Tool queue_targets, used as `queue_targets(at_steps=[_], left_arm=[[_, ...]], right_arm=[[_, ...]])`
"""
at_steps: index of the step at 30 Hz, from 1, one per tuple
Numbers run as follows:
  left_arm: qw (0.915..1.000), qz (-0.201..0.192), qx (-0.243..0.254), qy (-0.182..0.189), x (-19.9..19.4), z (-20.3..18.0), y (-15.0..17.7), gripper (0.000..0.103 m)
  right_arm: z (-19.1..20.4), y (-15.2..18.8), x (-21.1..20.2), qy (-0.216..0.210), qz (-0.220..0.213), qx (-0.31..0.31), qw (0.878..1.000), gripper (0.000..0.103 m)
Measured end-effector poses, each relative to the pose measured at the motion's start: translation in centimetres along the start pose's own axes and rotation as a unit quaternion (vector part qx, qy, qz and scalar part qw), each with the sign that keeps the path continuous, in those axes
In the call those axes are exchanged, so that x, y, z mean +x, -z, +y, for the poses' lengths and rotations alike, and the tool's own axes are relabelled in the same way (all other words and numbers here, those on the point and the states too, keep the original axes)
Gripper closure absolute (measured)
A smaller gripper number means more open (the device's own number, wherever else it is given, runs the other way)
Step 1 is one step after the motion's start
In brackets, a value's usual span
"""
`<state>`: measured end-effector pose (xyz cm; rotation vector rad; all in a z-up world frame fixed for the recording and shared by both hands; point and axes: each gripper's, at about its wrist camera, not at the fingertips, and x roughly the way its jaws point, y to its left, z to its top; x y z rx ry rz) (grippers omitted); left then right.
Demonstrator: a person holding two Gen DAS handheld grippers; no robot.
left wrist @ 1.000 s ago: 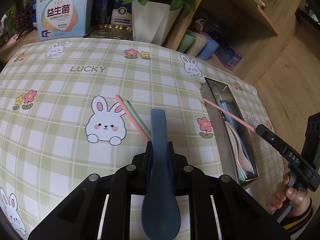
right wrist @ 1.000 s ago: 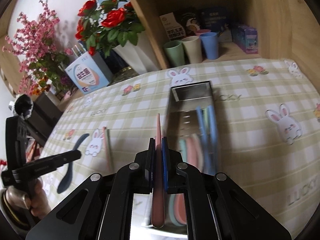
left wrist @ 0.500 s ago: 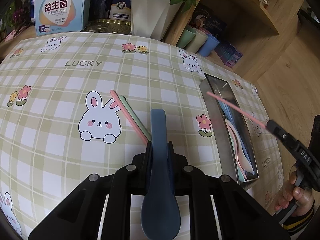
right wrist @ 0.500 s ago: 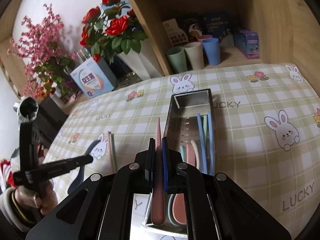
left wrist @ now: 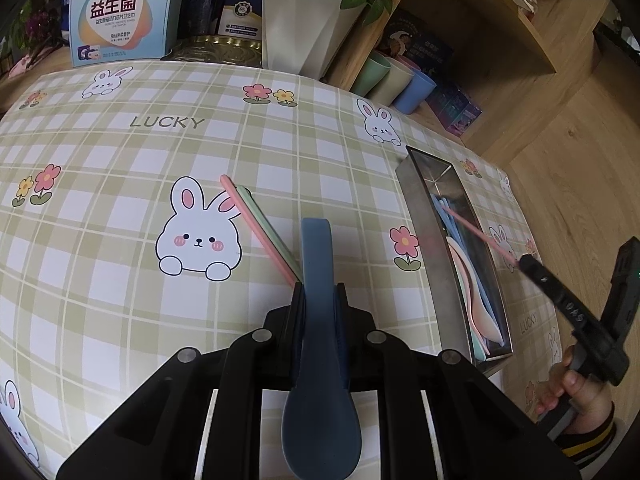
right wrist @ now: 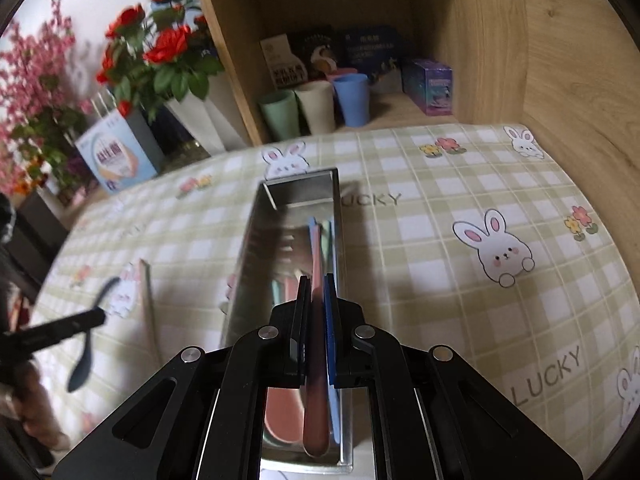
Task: Organize utensils
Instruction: 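Carry the pink chopstick with the right tool into the steel tray while the left tool holds the blue spoon, then open the right tool to release the pink chopstick in the tray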
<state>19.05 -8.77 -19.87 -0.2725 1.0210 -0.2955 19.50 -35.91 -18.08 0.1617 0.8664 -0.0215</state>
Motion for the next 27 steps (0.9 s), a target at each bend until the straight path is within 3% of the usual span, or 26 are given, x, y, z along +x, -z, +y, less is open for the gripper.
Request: queue_targets(at_steps=[8, 18, 19, 21, 22, 23, 27], left_arm=[[1.0, -0.001, -0.007, -0.002, -0.3, 0.5, 0.0, 0.089], [0.9994, 0.019, -0.013, 0.026, 0.0, -0.9, -0.2, 0.089], [0.9991, 0.023, -0.015, 0.032, 0.1, -1.2, -0.2, 0.089], [0.9985, 0.031, -0.019, 0.04, 0.2, -1.9, -0.4, 0.089], [0.9982, 0.035, -0.022, 0.044, 0.2, -2.3, -0.4, 0.089], [0.9977, 0.04, -0.026, 0.049, 0.4, -2.8, -0.6, 0.089], [0.9949, 0.057, -0.046, 0.069, 1.0, -4.8, -1.1, 0.089]], right_arm=[[0.4, 0.7, 2.0, 0.015, 0.029, 0.008, 0.999, 0.097], [-0.3, 0.0, 0.3, 0.014, 0.027, 0.022, 0.999, 0.094], [-0.3, 0.1, 0.3, 0.011, 0.032, 0.021, 0.999, 0.091], [-0.3, 0.3, 0.1, 0.01, 0.033, 0.02, 0.999, 0.074], [-0.2, 0.3, 0.0, 0.011, 0.03, 0.019, 0.999, 0.059], [-0.3, 0.4, -0.2, 0.011, 0.025, 0.018, 0.999, 0.051], [-0.9, 0.4, -0.3, 0.008, 0.028, 0.019, 0.999, 0.042]])
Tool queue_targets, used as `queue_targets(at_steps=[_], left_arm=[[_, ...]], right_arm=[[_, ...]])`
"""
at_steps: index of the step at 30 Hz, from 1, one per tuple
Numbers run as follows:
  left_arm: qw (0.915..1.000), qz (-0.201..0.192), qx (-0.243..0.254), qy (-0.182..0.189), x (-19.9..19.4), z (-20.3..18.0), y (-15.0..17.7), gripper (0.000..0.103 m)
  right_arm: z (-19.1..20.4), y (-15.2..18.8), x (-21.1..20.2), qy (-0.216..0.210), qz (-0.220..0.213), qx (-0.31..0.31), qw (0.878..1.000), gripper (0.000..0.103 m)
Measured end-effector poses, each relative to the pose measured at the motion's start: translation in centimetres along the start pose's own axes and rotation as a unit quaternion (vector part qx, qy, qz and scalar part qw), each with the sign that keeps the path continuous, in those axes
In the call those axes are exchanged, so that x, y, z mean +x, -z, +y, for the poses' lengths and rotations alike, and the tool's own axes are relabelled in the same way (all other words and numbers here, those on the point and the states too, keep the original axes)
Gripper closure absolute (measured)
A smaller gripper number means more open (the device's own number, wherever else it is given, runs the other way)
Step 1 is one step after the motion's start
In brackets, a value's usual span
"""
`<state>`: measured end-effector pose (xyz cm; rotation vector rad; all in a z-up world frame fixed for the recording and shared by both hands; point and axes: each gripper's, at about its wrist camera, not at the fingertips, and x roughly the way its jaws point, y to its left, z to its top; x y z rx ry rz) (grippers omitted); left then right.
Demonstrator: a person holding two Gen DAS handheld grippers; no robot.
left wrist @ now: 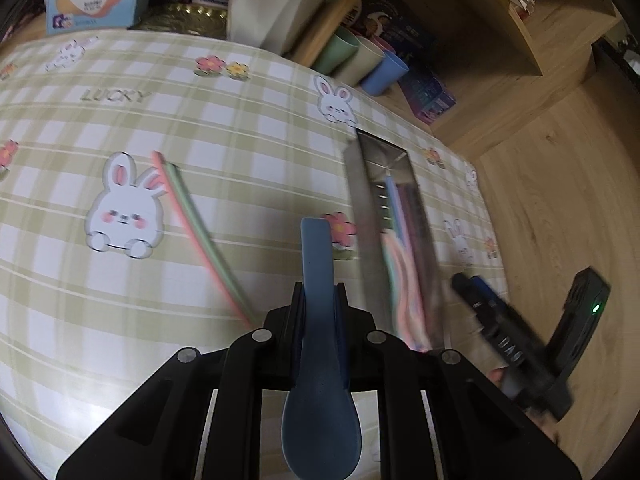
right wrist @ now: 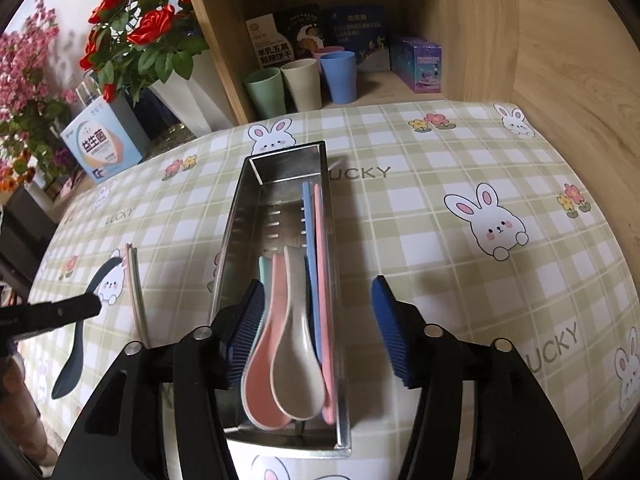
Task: Organize utensils
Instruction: 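Open the right tool to release the pink chopstick in the tray, then lower the blue spoon into the steel tray and open the left tool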
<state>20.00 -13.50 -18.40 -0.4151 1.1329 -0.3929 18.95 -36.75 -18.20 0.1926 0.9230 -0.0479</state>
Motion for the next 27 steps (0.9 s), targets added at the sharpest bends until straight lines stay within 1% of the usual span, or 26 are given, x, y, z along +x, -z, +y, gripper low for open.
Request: queue_targets(at_steps=[5, 9, 12, 15, 21, 27], left_arm=[[0.9996, 0.013, -0.021, 0.01, 2.1, -3.2, -0.4, 0.089], [0.9998, 0.016, -0.005, 0.009, 4.3, -6.0, -0.4, 0.089], [0.9997, 0.022, 0.002, 0.012, 5.9, -7.9, -0.3, 0.089], [0.9997, 0.02, 0.017, -0.001, 7.3, -9.4, -0.4, 0.089], [0.9989, 0.023, 0.017, -0.037, 9.9, -9.9, -0.7, 0.089], [0.9982, 0.033, 0.015, -0.047, 11.3, -9.7, -0.7, 0.089]], right_arm=[[-2.0, -0.3, -0.4, -0.003, -0.005, 0.018, 1.0, 0.03], [-3.4, -0.4, -0.8, 0.001, -0.009, 0.024, 1.0, 0.027], [-4.4, -0.3, -0.9, 0.005, -0.011, 0.032, 0.999, 0.027], [-5.4, -0.2, -0.8, 0.007, -0.01, 0.041, 0.999, 0.027], [-6.6, 0.1, -0.5, 0.005, -0.007, 0.053, 0.999, 0.027], [-7.0, 0.2, -0.3, 0.002, -0.007, 0.059, 0.998, 0.027]])
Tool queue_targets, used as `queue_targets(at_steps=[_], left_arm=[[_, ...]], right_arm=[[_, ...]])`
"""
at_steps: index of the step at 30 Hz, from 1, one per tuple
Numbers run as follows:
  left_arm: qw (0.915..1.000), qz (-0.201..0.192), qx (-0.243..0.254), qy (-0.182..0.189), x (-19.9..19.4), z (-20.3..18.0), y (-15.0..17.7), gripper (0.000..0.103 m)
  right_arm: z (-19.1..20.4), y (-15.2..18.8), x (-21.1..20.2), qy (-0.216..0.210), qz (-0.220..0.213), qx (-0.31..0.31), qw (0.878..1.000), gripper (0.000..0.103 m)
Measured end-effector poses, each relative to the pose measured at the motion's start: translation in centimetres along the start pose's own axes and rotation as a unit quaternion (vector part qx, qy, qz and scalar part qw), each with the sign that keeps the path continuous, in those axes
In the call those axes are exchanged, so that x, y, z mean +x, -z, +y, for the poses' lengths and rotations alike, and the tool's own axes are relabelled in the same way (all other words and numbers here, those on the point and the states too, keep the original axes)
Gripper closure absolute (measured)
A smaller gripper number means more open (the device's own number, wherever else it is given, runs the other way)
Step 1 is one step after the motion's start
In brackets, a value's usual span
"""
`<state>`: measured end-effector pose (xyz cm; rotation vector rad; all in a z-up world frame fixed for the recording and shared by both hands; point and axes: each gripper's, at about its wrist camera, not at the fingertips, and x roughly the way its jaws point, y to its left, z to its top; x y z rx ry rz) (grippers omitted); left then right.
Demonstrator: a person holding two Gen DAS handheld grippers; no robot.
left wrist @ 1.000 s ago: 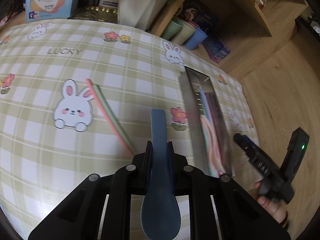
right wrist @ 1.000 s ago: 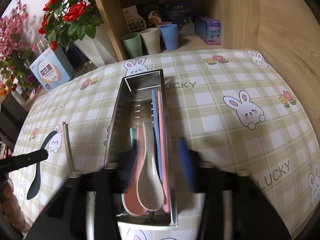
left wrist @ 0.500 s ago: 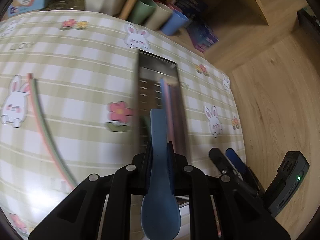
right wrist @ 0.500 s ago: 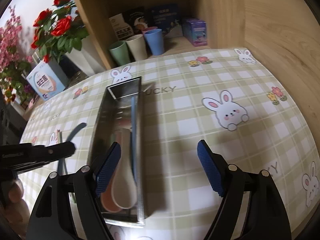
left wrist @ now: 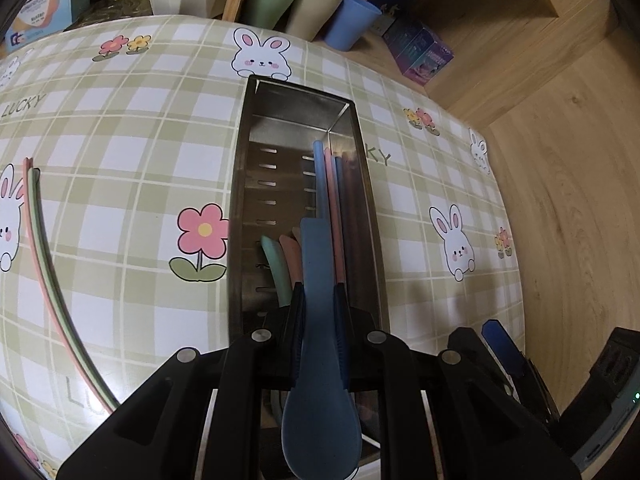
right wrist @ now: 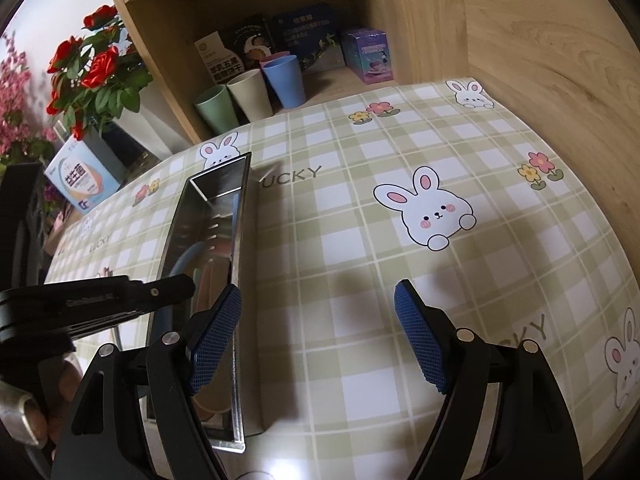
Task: Organize utensils
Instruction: 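Lower the blue spoon into the steel tray and open the left tool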
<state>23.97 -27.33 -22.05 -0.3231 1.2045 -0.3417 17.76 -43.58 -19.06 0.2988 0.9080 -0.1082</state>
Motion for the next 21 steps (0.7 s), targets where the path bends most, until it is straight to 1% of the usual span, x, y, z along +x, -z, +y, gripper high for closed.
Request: queue_targets(at_steps=[5, 10, 13, 16, 17, 18, 21], left_arm=[[1.0, 0.0, -0.004, 0.001, 0.7, -0.7, -0.4, 0.089], [0.9995, 0.012, 0.0, 0.03, 1.0, -1.2, -0.3, 0.089], [0.9993, 0.01, 0.005, 0.035, 0.3, -0.9, -0.3, 0.088], [0.999, -0.001, 0.022, 0.039, -1.3, -0.3, -0.6, 0.085], [0.9988, -0.005, 0.027, 0.041, -1.8, 0.0, -0.8, 0.082], [0.9982, -0.016, 0.037, 0.044, -2.9, 0.4, -0.9, 0.08], [0.9967, -0.045, 0.058, 0.035, -5.4, 2.1, -1.2, 0.078]], right_arm=[[-0.2, 0.1, 0.0, 0.001, 0.001, 0.003, 1.0, 0.027], [-0.3, 0.1, -0.2, 0.002, 0.001, 0.006, 1.0, 0.027], [-0.3, 0.2, -0.7, 0.003, -0.004, 0.006, 1.0, 0.027], [0.0, 0.3, -1.1, 0.003, -0.008, 0.006, 1.0, 0.027], [0.2, 0.3, -1.2, 0.002, -0.008, 0.006, 1.0, 0.027], [0.3, 0.4, -1.3, 0.001, -0.009, 0.006, 1.0, 0.027], [1.1, 0.6, -1.6, -0.002, -0.014, 0.008, 1.0, 0.027]])
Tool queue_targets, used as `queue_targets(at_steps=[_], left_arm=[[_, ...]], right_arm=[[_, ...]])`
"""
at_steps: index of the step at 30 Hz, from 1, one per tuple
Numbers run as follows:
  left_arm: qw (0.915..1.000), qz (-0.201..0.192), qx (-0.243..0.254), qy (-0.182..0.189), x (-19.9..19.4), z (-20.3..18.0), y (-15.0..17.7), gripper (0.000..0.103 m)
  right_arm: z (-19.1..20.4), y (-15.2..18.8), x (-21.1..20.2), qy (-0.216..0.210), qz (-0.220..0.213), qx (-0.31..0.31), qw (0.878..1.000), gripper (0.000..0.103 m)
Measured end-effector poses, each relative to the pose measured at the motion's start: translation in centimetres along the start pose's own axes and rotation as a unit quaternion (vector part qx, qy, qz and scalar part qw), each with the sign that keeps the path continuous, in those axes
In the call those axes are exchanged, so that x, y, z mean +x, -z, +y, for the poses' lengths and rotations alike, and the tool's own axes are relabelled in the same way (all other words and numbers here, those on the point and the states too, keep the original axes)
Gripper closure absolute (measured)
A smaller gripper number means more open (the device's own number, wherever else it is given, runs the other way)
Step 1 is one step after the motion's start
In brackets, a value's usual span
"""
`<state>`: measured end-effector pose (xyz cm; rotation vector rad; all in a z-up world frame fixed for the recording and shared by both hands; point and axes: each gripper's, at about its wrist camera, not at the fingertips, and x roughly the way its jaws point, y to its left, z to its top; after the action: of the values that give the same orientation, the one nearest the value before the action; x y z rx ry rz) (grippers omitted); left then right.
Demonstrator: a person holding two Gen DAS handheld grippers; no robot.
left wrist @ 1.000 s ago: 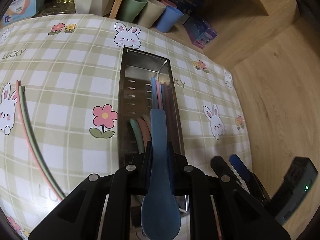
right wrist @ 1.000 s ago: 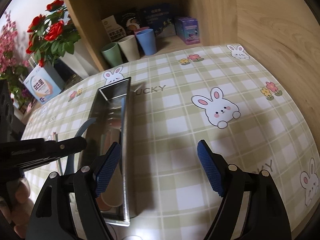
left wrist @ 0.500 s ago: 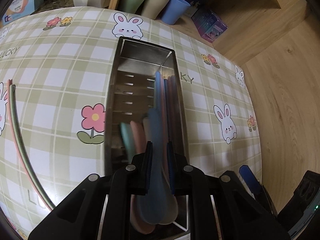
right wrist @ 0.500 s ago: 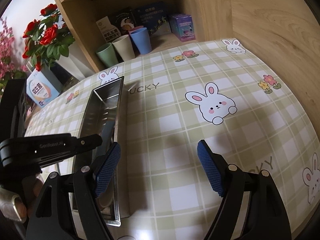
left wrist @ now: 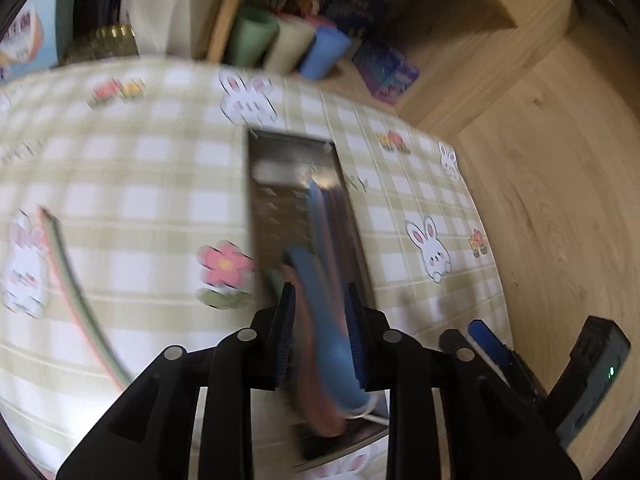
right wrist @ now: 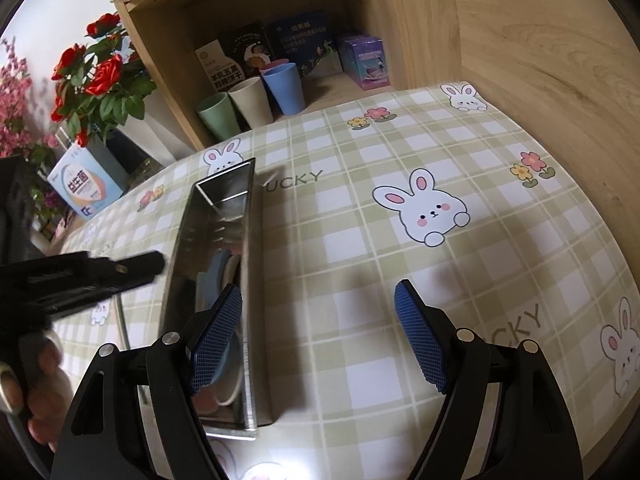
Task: Organize utensils
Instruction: 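Lower the blue spoon into the steel tray and open the left tool, then close the left tool on the second pink chopstick and lift it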
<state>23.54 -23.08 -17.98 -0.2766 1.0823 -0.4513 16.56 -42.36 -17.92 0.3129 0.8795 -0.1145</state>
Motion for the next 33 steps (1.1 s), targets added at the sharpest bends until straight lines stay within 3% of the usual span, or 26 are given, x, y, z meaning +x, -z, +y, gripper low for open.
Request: queue_targets(at_steps=[4, 8, 14, 21, 33], left_arm=[[0.9991, -0.026, 0.011, -0.031, -3.0, 3.3, -0.1, 0.077], [0.9969, -0.032, -0.026, -0.068, -5.0, 9.0, 0.2, 0.076], [0.992, -0.017, -0.058, -0.111, -4.7, 14.0, 1.7, 0.076], [0.9868, -0.002, -0.022, -0.16, -2.5, 14.5, 3.5, 0.075], [0.981, -0.009, 0.012, -0.193, -1.3, 13.6, 3.7, 0.057]], right_arm=[[1.7, 0.4, -0.1, -0.008, -0.006, -0.005, 1.0, 0.02], [3.4, 0.6, 0.3, -0.019, -0.003, -0.013, 1.0, 0.02], [5.2, 0.9, 1.0, -0.025, 0.006, -0.023, 0.999, 0.02], [5.2, 0.9, 0.9, -0.02, 0.005, -0.022, 1.0, 0.02], [5.1, 1.1, 1.4, -0.018, 0.013, -0.019, 1.0, 0.02]])
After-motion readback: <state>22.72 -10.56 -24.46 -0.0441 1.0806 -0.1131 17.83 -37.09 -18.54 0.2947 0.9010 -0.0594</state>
